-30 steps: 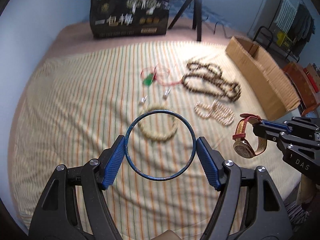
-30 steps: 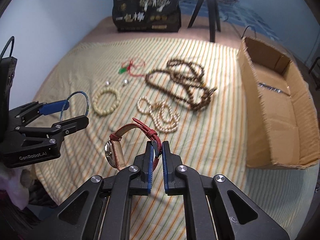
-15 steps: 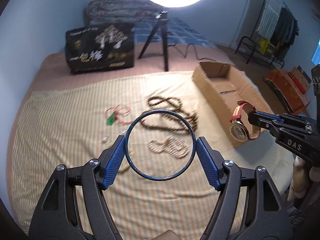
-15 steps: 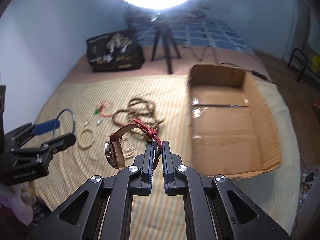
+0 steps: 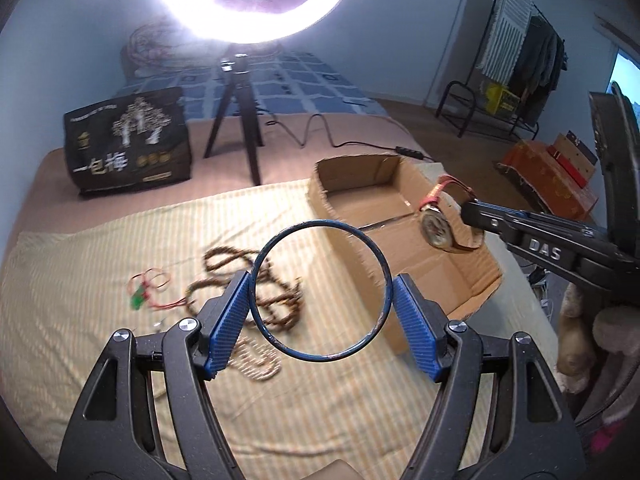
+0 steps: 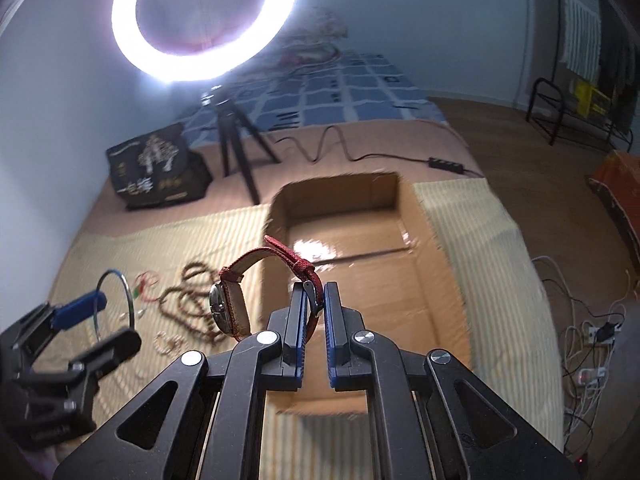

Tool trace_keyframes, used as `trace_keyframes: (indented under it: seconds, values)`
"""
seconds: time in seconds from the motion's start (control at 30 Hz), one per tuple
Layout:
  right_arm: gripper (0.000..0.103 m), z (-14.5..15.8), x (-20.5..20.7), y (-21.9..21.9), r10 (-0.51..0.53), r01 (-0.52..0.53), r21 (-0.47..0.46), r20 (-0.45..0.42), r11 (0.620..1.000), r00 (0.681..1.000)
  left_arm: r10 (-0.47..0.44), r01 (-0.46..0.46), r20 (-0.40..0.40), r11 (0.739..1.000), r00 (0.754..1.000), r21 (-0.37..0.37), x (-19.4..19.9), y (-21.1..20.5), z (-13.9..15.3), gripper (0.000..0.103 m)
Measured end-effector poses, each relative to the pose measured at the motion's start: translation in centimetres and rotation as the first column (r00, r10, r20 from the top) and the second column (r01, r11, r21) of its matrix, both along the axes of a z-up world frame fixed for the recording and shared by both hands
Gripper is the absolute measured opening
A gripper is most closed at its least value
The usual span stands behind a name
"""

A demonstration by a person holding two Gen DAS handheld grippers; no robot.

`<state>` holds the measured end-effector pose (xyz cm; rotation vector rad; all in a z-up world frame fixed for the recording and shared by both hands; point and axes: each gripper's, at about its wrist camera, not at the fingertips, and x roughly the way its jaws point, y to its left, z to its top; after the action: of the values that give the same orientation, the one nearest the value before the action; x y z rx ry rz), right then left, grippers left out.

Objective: Organize jewelry
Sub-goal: 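Carry the bangle and watch into the cardboard box and open both tools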

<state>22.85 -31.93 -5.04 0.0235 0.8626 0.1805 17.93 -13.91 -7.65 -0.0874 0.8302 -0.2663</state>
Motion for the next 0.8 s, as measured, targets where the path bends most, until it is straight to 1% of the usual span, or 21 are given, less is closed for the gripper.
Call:
trace_keyframes:
  seconds: [0.1, 0.27, 0.43, 0.63, 0.8]
  values:
    - [0.007, -0.1, 1.3, -0.7, -0.033, 0.033, -0.015, 0.002, 0.999, 0.999, -0.01, 0.01, 0.003, 1.0, 1.0, -0.003, 0.9, -1.5, -0.3, 0.073]
    - [0.007, -0.5, 3.2, -2.5, -0.086, 0.086, -0.017, -0.008, 0.996, 0.996, -0.027, 0.026, -0.026, 0.999, 0.999, -0.041, 2.3, -3.8, -1.3, 0.073]
    - [0.007, -1.4, 4.9, -4.0, -0.128, 0.128, -0.009, -0.031, 0.992, 0.991, -0.054, 0.052, -0.038, 0.998, 0.998, -0.047, 2.9, -6.0, -2.1, 0.073]
    - [0.007, -2.7, 6.1, -4.8, -0.162, 0.162, -0.01, -0.063, 0.987, 0.985, -0.065, 0.061, -0.06, 0.996, 0.996, -0.068, 3.7, -7.2, -3.2, 0.073]
    - [0.007, -3.2, 6.6, -5.3, -0.182, 0.184, 0.01, -0.079, 0.983, 0.98, -0.073, 0.066, -0.088, 0.994, 0.993, -0.084, 4.3, -7.7, -3.9, 0.073]
